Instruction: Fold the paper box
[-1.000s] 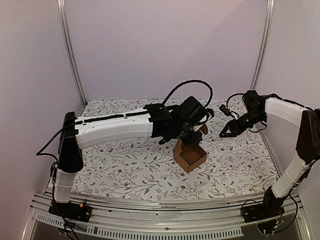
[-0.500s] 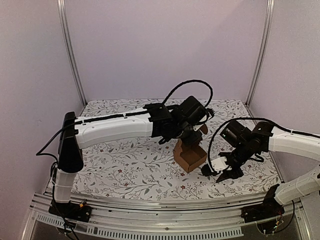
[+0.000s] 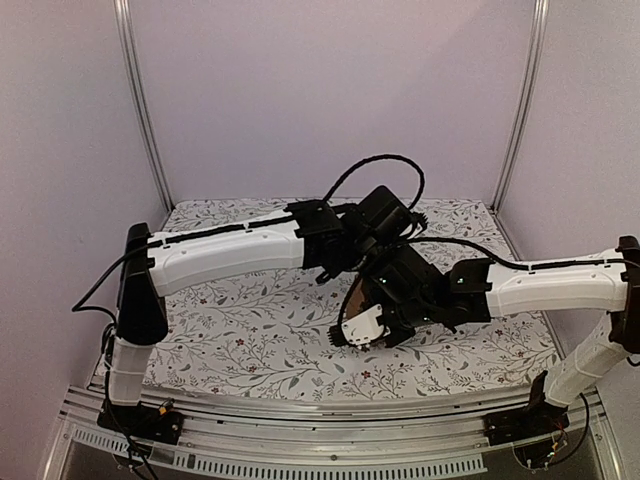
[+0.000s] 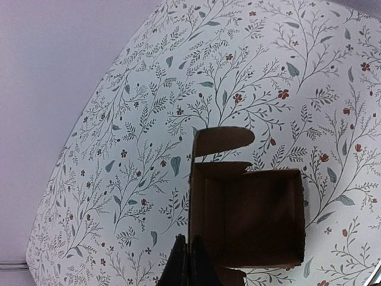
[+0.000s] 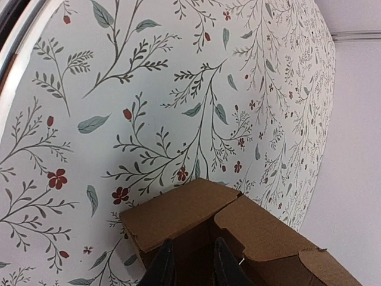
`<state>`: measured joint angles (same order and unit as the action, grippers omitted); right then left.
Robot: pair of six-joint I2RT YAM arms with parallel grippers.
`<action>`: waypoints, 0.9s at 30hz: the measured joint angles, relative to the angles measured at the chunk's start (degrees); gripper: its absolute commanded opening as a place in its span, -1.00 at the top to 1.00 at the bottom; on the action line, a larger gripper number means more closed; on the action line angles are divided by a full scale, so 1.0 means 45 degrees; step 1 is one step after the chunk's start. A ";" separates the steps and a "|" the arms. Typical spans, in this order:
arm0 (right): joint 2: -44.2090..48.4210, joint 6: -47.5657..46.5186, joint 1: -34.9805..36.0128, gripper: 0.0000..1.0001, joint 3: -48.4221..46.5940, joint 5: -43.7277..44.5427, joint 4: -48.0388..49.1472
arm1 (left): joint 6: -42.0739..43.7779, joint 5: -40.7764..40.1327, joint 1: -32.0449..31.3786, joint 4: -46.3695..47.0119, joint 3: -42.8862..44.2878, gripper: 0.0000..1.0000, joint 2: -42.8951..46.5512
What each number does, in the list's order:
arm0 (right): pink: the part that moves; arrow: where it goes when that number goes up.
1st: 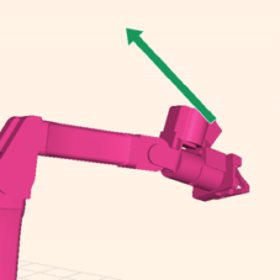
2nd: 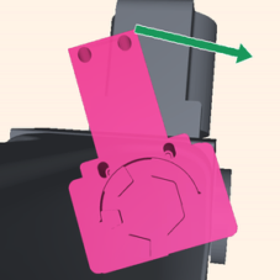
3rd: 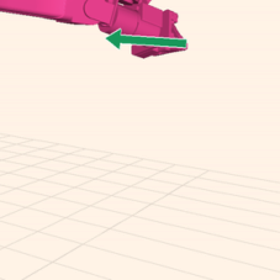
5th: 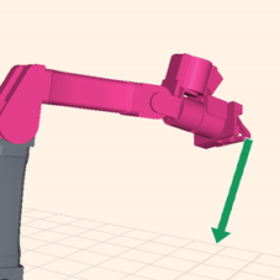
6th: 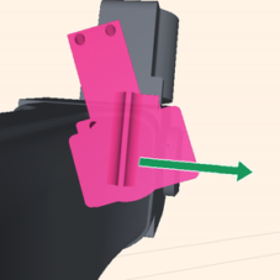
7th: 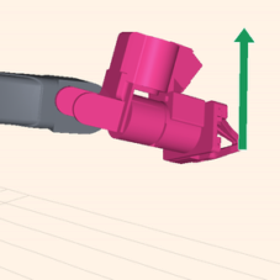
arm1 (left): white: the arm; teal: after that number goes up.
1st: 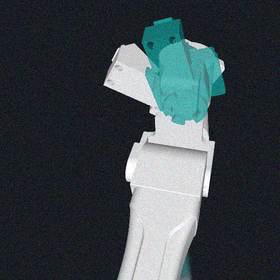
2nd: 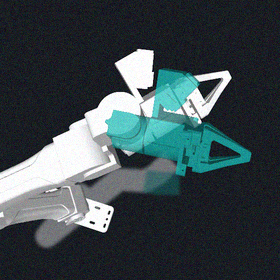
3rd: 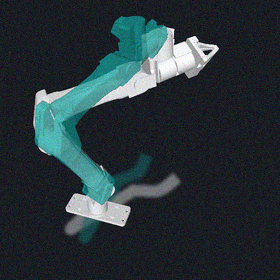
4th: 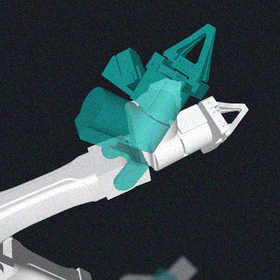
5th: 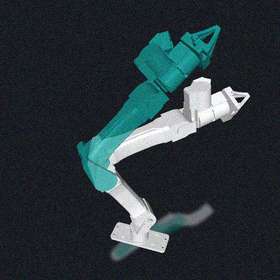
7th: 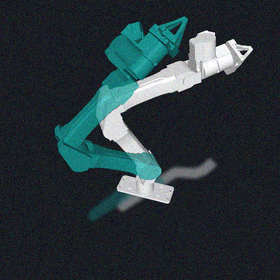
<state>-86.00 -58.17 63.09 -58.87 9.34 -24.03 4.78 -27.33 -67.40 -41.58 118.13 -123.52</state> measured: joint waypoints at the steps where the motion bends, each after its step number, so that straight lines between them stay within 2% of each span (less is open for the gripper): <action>1: -0.0126 -0.0010 0.0010 0.56 0.0000 0.0209 0.0228 | 0.0034 -0.0019 0.0039 -0.0010 0.0005 1.00 0.0000; 27: -0.2642 -0.1311 0.0180 0.69 0.0185 0.3881 0.4104 | 0.0083 0.0175 0.0413 -0.0262 0.0015 1.00 -0.0024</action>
<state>-97.89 -64.07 63.90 -58.04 26.81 -5.56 5.15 -26.55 -65.54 -42.76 118.19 -123.63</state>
